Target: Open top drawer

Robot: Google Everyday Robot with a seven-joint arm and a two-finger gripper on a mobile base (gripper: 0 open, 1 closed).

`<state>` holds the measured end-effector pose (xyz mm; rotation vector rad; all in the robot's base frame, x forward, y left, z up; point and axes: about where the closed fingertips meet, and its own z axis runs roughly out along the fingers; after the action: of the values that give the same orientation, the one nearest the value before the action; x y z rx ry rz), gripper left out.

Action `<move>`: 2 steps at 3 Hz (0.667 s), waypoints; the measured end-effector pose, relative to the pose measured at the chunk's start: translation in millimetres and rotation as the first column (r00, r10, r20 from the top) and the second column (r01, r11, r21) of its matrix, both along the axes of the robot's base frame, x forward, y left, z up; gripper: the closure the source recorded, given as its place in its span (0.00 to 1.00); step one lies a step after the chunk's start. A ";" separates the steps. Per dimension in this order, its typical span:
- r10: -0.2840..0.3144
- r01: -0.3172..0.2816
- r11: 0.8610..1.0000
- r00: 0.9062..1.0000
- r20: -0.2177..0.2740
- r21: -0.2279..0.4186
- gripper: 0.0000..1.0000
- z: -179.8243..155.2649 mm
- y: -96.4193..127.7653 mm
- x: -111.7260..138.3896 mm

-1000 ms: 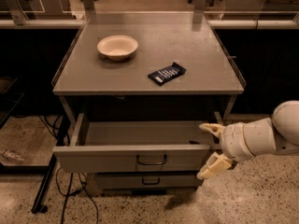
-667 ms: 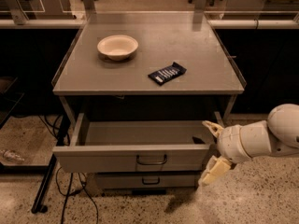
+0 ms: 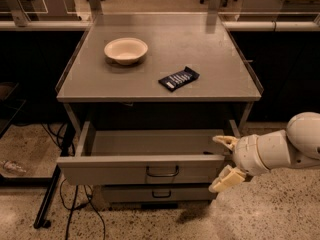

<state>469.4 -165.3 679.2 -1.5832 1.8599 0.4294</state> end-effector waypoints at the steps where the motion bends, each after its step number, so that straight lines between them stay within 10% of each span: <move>1: 0.000 0.000 1.000 1.000 0.000 0.000 0.50 0.0 0.0 0.0; 2: 0.000 0.000 1.000 1.000 0.000 0.000 0.73 0.0 0.0 -0.1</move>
Offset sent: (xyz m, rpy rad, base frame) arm 0.0000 0.0000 0.0000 0.0000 0.0000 0.0000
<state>469.3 -165.3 679.2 -1.5832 1.8600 0.4295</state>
